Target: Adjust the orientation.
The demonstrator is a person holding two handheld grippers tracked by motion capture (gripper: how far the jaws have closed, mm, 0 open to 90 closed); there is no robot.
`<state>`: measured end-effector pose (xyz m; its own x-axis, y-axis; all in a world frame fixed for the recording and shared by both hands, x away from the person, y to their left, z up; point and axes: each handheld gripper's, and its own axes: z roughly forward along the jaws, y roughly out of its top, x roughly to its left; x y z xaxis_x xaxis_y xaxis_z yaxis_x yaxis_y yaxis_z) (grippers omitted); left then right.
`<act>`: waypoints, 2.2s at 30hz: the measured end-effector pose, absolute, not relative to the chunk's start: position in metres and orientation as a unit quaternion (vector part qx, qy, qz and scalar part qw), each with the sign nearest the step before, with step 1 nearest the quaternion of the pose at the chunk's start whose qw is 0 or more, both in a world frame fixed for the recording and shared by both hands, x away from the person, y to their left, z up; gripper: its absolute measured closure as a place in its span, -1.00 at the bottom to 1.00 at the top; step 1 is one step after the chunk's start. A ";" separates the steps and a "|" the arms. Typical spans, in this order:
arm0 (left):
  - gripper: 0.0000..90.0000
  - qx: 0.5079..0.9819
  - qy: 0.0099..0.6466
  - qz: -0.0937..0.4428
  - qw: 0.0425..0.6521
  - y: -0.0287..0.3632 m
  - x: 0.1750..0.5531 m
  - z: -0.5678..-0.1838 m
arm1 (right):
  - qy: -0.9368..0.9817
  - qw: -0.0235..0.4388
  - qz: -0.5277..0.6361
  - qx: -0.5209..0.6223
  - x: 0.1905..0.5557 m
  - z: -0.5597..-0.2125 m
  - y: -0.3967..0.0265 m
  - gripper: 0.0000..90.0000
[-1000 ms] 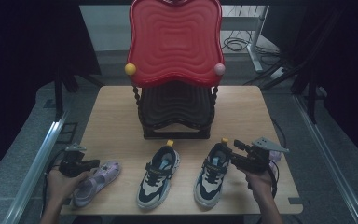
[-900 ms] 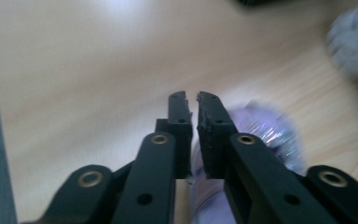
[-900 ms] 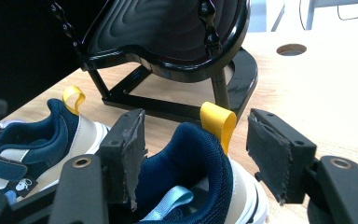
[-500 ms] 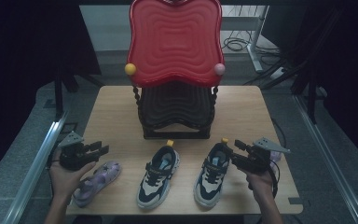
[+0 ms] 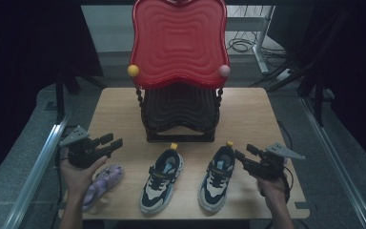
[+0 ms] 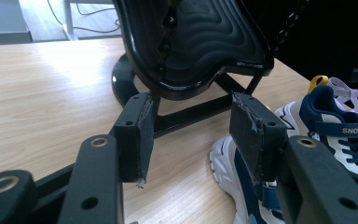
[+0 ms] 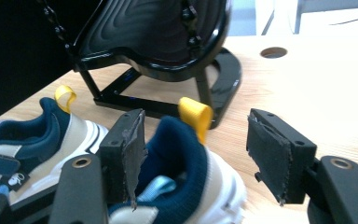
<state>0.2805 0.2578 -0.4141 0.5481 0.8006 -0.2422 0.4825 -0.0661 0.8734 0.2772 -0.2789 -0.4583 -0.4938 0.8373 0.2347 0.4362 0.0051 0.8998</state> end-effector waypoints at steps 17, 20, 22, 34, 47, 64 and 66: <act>0.05 0.727 0.450 0.097 0.508 0.266 0.283 -0.433 | 0.637 0.279 0.455 0.557 0.218 -0.465 -0.353 0.09; 0.05 0.731 0.448 0.102 0.504 0.264 0.281 -0.432 | 0.642 0.273 0.435 0.569 0.210 -0.472 -0.363 0.21; 0.05 0.736 0.448 0.104 0.497 0.263 0.281 -0.433 | 0.650 0.270 0.419 0.574 0.207 -0.478 -0.369 0.29; 0.05 0.743 0.452 0.118 0.480 0.266 0.275 -0.436 | 0.690 0.243 0.381 0.565 0.218 -0.500 -0.380 0.94; 0.04 0.738 0.459 0.125 0.479 0.272 0.273 -0.436 | 0.695 0.248 0.352 0.576 0.225 -0.509 -0.393 1.00; 0.03 0.745 0.452 0.121 0.475 0.268 0.270 -0.435 | 0.722 0.245 0.333 0.555 0.233 -0.515 -0.385 1.00; 0.03 0.745 0.451 0.121 0.475 0.268 0.270 -0.435 | 0.724 0.246 0.332 0.553 0.233 -0.514 -0.384 1.00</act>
<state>0.2704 0.2676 -0.4354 0.5630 0.7881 -0.2486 0.5578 -0.1405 0.8180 0.2328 -0.3840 -0.5142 -0.2681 0.9633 0.0106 0.6365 0.1689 0.7526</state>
